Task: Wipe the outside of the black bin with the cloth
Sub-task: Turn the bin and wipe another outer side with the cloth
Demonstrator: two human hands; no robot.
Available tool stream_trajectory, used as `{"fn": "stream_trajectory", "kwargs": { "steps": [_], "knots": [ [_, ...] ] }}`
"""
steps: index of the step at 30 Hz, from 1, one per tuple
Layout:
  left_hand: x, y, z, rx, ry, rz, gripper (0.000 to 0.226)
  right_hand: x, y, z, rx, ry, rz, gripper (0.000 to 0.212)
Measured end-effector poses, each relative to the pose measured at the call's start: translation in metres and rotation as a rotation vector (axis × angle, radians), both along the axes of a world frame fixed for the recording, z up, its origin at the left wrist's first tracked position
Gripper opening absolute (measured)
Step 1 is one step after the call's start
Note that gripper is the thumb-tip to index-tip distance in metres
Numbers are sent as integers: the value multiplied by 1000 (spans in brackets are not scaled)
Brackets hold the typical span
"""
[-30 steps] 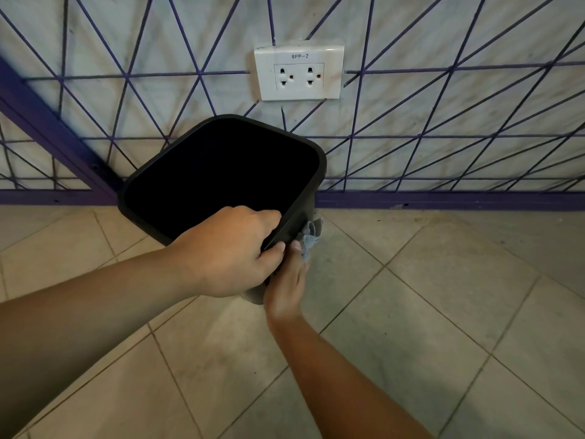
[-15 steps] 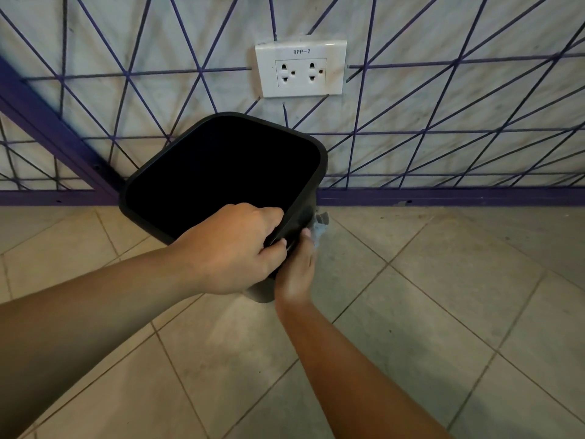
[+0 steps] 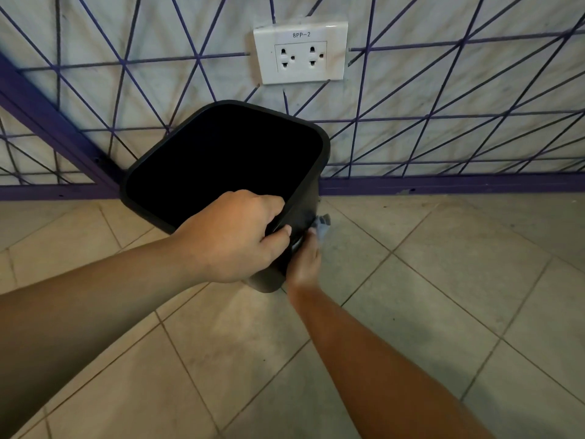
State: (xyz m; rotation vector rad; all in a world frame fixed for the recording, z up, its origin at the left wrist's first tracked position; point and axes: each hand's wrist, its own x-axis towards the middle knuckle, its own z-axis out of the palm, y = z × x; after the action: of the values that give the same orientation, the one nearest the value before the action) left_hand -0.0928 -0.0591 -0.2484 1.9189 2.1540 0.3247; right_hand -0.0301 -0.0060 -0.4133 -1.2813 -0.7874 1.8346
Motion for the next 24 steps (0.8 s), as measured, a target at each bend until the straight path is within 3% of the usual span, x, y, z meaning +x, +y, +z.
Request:
{"fn": "stream_trajectory", "kwargs": {
  "steps": [2, 6, 9, 10, 12, 14, 16, 21, 24],
  "knots": [
    [0, -1, 0, 4, -6, 6, 40, -2, 5, 3, -80, 61, -16, 41],
    [-2, -1, -1, 0, -16, 2, 36, 0, -35, 15, 48, 179, 7, 71],
    [-3, 0, -2, -1, -23, 1, 36, -4, -9, 4, -61, 87, -55, 41],
    [-4, 0, -2, 0, -34, 2, 36, -6, -4, 0, -124, 93, -52, 41],
    [-5, -2, -3, 2, -49, -4, 34, -6, -18, 12, -116, 117, -11, 53],
    [-5, -2, -4, 1, -42, -8, 34, -4, -48, 30, 34, 181, 5, 79],
    [-5, 0, -4, 4, -22, -11, 35, -2, -55, 30, 109, 207, -21, 88],
    [-5, 1, -4, 25, -15, -9, 38, -11, -23, 19, -37, 183, -74, 109],
    [-6, 0, -4, 8, -26, -6, 37, -6, -46, 35, 57, 236, 2, 85]
  ]
}}
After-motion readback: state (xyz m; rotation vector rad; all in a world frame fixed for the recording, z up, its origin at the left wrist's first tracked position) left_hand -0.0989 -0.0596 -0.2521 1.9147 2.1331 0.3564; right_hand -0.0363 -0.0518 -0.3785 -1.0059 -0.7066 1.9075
